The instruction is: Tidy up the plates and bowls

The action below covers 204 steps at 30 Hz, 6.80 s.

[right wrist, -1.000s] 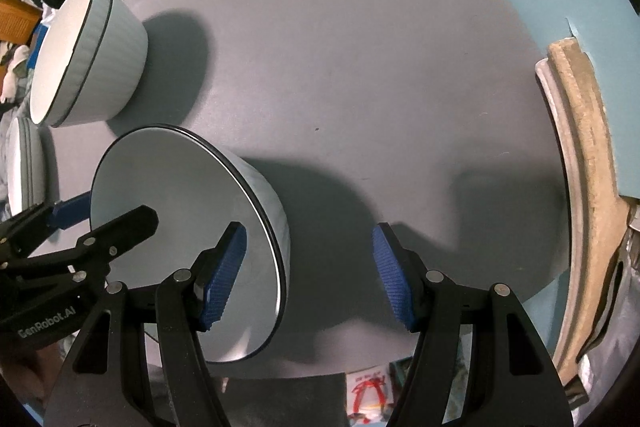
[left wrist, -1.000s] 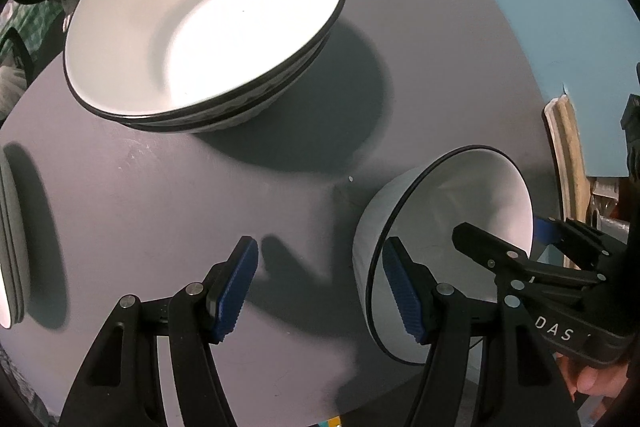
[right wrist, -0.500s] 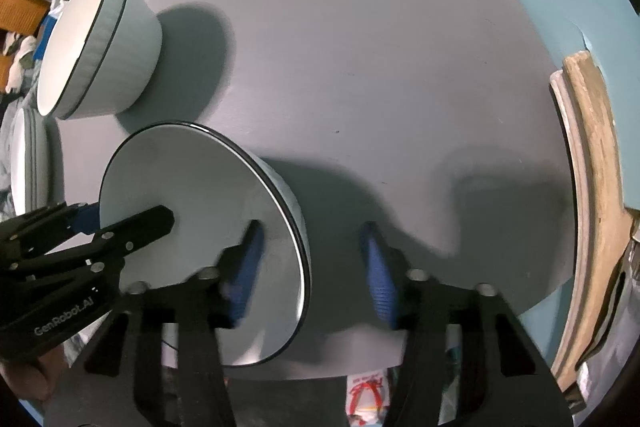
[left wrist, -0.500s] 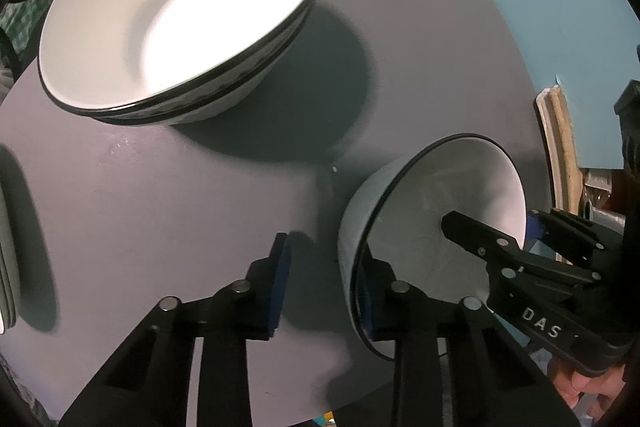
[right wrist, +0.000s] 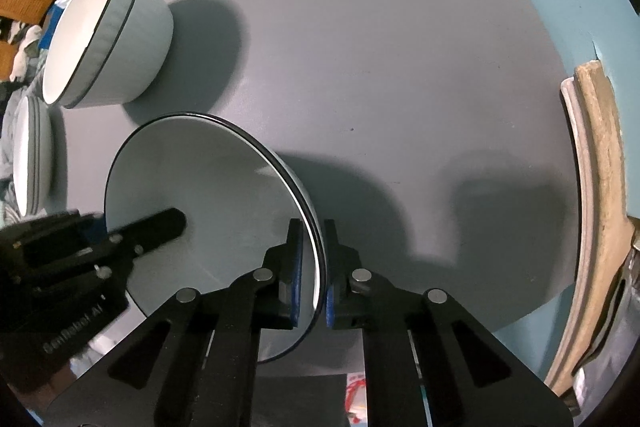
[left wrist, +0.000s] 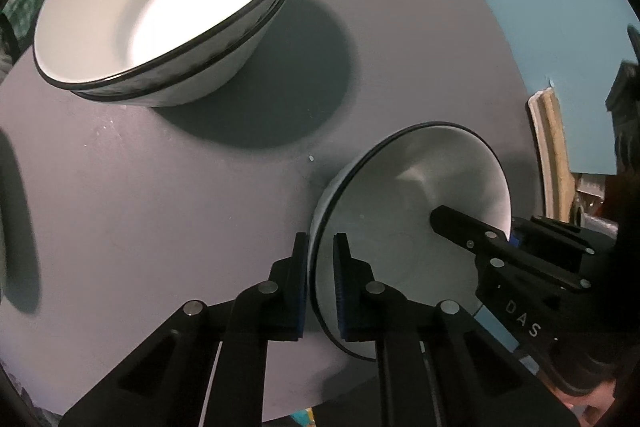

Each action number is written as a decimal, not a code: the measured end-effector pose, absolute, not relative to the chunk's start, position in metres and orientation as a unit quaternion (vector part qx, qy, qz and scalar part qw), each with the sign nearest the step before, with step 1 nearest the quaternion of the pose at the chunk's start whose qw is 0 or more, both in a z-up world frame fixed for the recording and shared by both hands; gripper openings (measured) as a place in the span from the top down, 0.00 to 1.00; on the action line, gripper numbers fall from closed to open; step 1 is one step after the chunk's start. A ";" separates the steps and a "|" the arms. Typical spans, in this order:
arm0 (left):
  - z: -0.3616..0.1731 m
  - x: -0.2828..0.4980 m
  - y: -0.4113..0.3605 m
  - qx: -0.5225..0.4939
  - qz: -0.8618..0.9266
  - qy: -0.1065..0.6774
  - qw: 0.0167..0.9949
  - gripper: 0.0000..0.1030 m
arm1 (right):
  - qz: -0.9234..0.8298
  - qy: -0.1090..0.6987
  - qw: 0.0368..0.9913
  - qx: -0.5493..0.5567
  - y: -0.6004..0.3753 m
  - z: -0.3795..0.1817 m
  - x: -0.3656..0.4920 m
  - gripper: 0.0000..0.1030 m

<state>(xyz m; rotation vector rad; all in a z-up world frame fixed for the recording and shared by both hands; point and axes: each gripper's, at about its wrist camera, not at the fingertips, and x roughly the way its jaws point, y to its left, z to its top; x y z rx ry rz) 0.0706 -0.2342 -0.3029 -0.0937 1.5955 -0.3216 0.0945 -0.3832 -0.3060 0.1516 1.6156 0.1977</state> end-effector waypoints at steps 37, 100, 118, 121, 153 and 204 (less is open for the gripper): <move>-0.218 0.078 -0.162 -0.095 -0.071 0.654 0.747 0.92 | 0.142 0.671 0.728 0.026 -0.318 -0.227 0.123 0.95; -0.232 0.166 -0.139 -0.033 0.013 0.662 0.749 0.78 | 0.156 0.698 0.699 -0.016 -0.256 -0.251 0.215 0.76; -0.217 0.157 -0.133 -0.046 0.007 0.649 0.759 0.72 | 0.139 0.685 0.715 -0.027 -0.260 -0.234 0.208 0.57; -0.212 0.153 -0.132 -0.050 0.008 0.644 0.763 0.69 | 0.135 0.678 0.722 -0.027 -0.262 -0.229 0.207 0.55; -0.189 0.125 -0.100 -0.065 -0.011 0.628 0.776 0.50 | 0.112 0.639 0.760 -0.040 -0.298 -0.195 0.190 0.39; -0.274 0.171 -0.075 -0.309 -0.084 0.683 0.656 0.36 | 0.232 0.712 0.663 0.013 -0.298 -0.277 0.240 0.38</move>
